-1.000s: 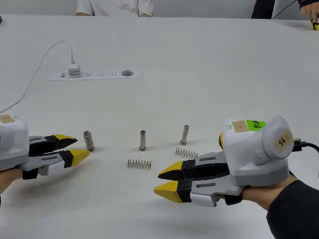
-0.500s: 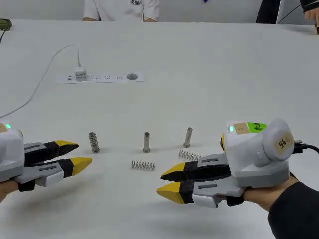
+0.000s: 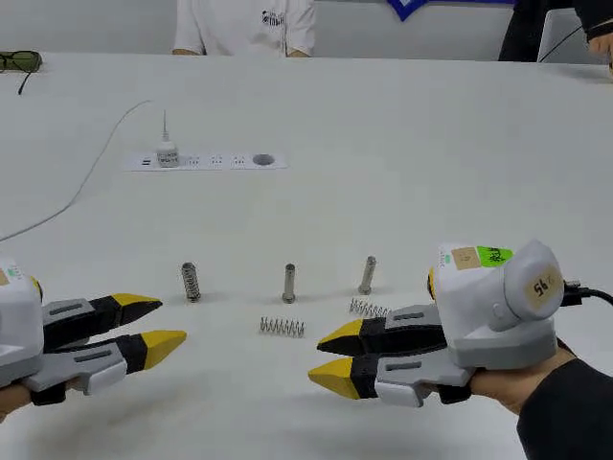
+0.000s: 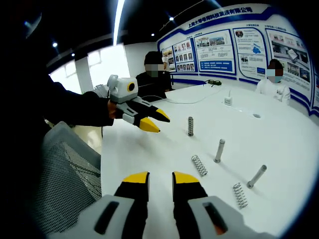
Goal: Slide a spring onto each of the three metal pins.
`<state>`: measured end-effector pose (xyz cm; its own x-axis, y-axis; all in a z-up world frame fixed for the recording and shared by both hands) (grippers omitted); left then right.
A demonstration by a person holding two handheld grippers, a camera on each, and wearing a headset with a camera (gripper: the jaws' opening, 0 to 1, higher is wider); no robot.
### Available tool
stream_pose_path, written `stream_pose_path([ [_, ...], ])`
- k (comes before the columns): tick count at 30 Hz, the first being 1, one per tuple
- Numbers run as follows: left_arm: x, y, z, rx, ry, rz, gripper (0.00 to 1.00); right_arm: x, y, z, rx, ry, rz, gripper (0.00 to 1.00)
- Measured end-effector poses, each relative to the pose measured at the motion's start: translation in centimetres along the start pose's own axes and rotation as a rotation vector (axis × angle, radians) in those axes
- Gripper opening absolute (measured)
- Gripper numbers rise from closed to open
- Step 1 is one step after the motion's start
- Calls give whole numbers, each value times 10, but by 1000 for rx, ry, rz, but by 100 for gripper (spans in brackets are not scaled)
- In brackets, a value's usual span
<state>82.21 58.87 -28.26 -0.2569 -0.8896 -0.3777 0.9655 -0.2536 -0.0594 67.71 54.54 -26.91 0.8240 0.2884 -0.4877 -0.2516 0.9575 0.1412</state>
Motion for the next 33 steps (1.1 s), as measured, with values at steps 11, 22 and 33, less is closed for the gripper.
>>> stream_pose_path([
  [11,-5,-15,2,0,-14,-20,32,0,-17,0,-12,14,-37,22],
  [22,-7,-21,5,11,-14,-30,32,13,-40,-1,-34,44,-63,25],
  [33,-7,-29,4,17,-2,-42,32,31,-64,-15,-49,100,-76,26],
])
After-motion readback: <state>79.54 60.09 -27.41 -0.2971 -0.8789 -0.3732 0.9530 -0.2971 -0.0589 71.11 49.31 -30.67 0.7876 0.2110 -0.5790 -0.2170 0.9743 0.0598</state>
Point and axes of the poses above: the centre of the closed fingertips' face, and the gripper's own axes: x roughly forward along the fingers, y roughly to its left, z roughly out of its top, the point moved 1 cm from there along -x, roughly backward along the fingers, and after that the axes turned 1 degree about y, right-handed, at the moved point
